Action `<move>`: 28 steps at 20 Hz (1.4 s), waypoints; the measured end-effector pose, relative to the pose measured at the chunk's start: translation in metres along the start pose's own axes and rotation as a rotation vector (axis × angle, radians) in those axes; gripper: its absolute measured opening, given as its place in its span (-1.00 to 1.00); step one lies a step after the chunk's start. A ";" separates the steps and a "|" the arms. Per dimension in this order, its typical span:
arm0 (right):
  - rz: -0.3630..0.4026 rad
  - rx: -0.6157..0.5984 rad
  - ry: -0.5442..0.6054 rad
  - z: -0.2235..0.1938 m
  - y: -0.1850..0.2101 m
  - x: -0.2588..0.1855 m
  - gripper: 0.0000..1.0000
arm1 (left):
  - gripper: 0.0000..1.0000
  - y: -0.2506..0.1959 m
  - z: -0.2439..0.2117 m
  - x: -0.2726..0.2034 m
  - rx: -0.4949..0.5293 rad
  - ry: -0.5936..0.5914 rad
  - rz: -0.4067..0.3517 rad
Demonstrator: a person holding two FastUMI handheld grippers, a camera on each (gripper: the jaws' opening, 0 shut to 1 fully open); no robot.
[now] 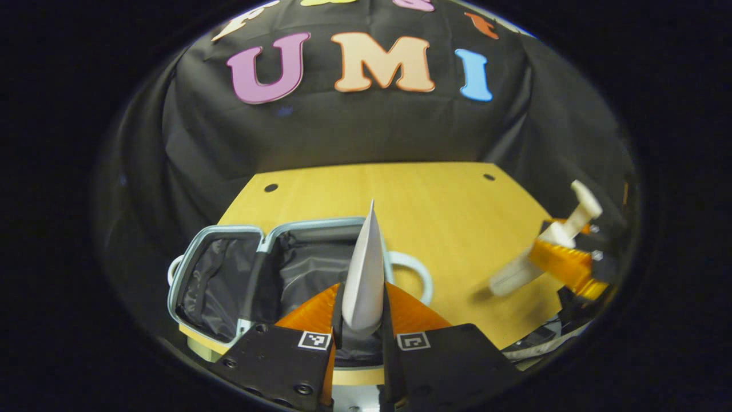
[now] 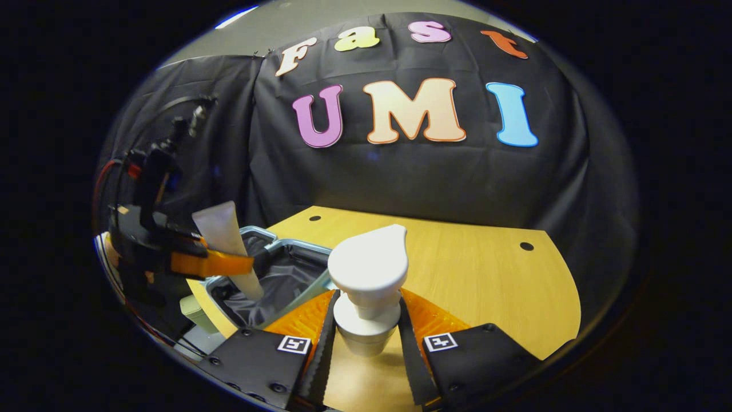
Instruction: First open the suitcase, pack the skin care products into it, and then close the suitcase.
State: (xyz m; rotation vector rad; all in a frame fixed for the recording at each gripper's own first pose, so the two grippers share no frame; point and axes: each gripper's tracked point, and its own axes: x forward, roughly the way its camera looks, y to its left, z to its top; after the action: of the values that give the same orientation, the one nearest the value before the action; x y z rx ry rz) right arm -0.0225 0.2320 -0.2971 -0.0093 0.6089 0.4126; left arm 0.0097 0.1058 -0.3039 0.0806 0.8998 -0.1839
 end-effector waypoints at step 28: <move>0.238 0.239 0.470 -0.094 0.185 0.138 0.10 | 0.46 0.215 -0.019 0.029 -0.277 -0.056 0.112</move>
State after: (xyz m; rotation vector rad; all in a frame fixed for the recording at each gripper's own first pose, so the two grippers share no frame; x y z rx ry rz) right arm -0.0416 0.4412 -0.4307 0.2010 1.1267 0.5720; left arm 0.0546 0.3155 -0.3400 -0.1307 0.8548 0.0438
